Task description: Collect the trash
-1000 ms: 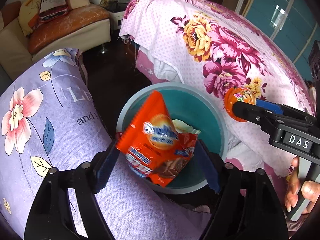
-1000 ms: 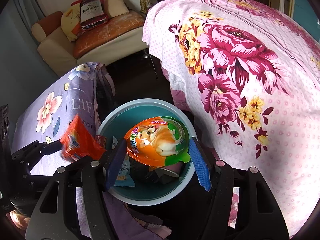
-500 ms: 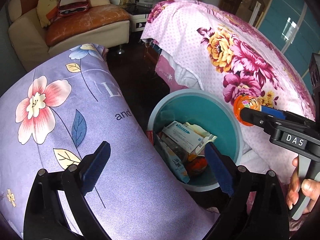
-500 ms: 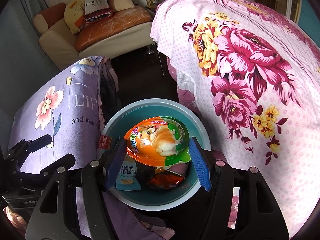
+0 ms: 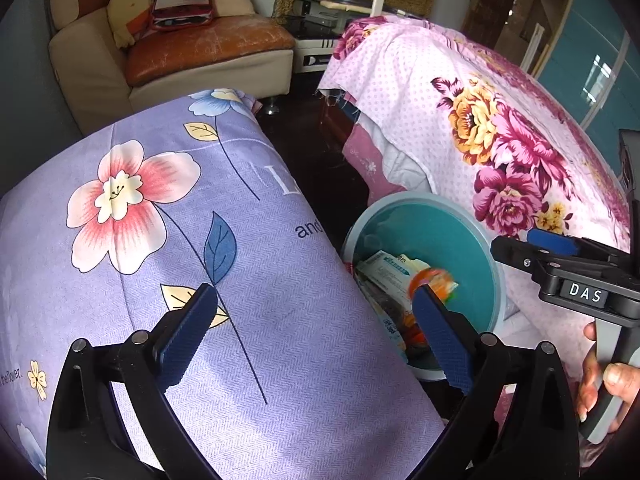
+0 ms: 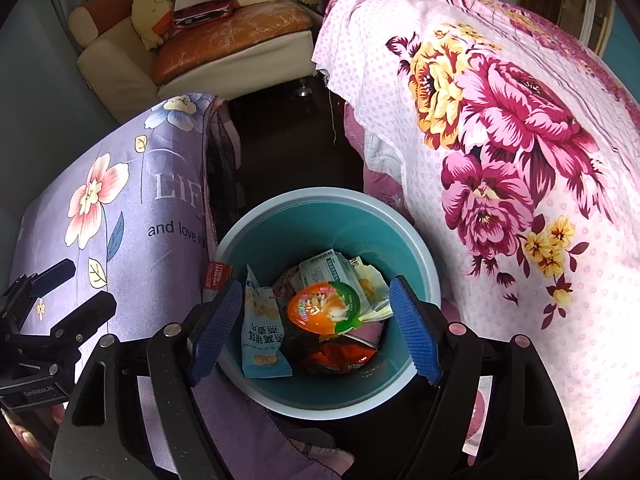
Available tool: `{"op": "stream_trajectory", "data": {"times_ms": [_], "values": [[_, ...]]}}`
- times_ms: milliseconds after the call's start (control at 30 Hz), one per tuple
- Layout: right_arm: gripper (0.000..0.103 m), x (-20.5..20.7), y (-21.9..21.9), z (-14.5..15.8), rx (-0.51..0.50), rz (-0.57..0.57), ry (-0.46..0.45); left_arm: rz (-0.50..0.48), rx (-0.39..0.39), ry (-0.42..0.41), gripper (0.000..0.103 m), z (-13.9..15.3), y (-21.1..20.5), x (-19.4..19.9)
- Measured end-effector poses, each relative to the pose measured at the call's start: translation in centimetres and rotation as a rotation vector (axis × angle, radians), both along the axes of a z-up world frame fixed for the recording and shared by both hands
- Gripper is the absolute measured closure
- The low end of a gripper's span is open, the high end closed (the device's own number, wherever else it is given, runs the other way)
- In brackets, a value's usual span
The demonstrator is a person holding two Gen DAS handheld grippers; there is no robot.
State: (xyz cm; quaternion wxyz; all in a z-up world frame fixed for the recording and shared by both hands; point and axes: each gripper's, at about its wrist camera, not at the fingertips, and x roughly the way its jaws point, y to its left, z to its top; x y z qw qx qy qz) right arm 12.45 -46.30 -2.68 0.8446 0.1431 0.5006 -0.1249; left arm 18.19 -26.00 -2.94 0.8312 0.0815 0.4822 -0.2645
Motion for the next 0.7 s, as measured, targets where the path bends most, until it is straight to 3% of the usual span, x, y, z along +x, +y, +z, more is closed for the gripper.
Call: {"op": "stream_trajectory", "data": {"times_ms": [700], "values": [[0.011,-5.1,3.4,3.5,-0.073,-0.001,-0.014,0.082,0.011,0.002,0.004,2.5,3.9,-2.7]]}}
